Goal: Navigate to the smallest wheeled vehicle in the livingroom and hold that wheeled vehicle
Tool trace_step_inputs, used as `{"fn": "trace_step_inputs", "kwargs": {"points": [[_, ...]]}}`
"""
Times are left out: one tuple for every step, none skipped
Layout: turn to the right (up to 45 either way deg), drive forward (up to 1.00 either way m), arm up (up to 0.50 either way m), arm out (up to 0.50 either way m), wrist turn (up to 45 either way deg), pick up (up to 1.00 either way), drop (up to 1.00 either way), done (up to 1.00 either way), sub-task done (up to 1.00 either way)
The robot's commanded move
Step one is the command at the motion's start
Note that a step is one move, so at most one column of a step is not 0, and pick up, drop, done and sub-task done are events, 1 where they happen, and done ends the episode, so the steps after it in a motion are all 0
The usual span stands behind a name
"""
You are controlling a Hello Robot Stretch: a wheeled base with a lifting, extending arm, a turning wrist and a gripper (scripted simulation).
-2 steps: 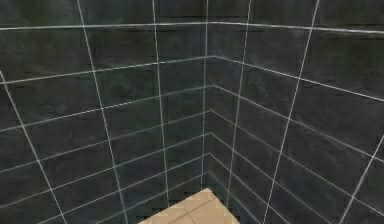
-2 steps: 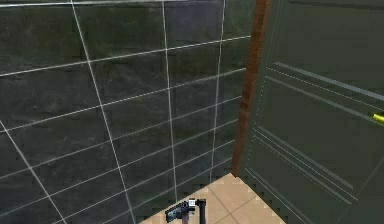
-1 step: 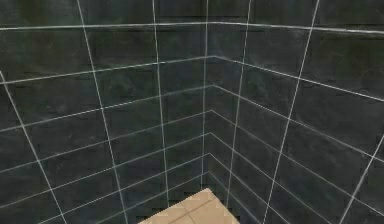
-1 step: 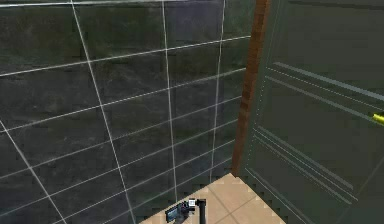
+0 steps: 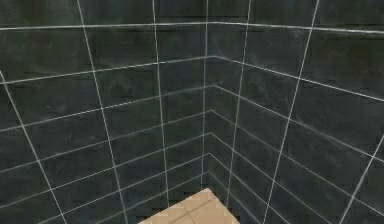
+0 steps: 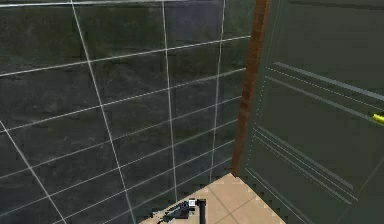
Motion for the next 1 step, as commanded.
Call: {"fn": "trace_step_inputs", "kwargs": {"points": [[0.0,0.0,0.0,0.0,42.0,0.0,0.0,0.0,0.0]]}}
